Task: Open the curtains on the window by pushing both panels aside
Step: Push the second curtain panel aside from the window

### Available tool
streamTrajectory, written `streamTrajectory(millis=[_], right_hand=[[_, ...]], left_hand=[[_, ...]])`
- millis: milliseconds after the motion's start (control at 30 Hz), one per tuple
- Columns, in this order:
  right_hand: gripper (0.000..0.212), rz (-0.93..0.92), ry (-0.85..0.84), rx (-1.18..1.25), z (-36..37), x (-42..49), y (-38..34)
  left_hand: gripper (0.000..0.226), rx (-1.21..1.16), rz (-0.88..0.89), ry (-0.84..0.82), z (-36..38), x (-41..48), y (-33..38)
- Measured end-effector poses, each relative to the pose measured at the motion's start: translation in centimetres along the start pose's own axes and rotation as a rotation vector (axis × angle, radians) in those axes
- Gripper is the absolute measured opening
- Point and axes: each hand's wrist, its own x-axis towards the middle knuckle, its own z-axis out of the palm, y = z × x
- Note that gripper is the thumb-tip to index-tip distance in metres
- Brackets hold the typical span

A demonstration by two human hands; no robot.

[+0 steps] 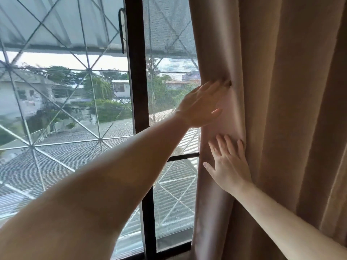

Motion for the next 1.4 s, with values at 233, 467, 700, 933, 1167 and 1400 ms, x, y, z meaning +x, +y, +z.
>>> streamTrajectory(millis=[233, 467, 700, 933, 1167, 1400], right_hand=[[0.077, -0.015, 0.021, 0.004, 1.4, 0.1, 6.5], [0.078, -0.011, 0.010, -0.005, 2.5, 0.0, 12.9], [0.078, 0.010, 0.002, -0.015, 3.5, 0.1, 17.3], [0.078, 0.069, -0.023, -0.054, 4.5, 1.1, 20.3], [0.073, 0.138, 0.021, -0.054, 6.8, 2.2, 23.5], [0.080, 0.170, 0.033, -0.052, 9.0, 2.7, 25.9]], left_hand=[[0.079, -0.032, -0.034, 0.016, 3.5, 4.8, 3.3], [0.081, -0.072, -0.088, -0.002, 5.8, 9.1, 7.5], [0.079, -0.074, -0.054, 0.012, 7.9, 12.7, 10.2], [0.078, -0.086, 0.013, 0.033, 10.1, 15.9, 11.2], [0.081, -0.181, 0.018, 0.074, 12.6, 18.9, 12.1], [0.080, -0.160, 0.018, 0.055, 14.1, 20.9, 13.4]])
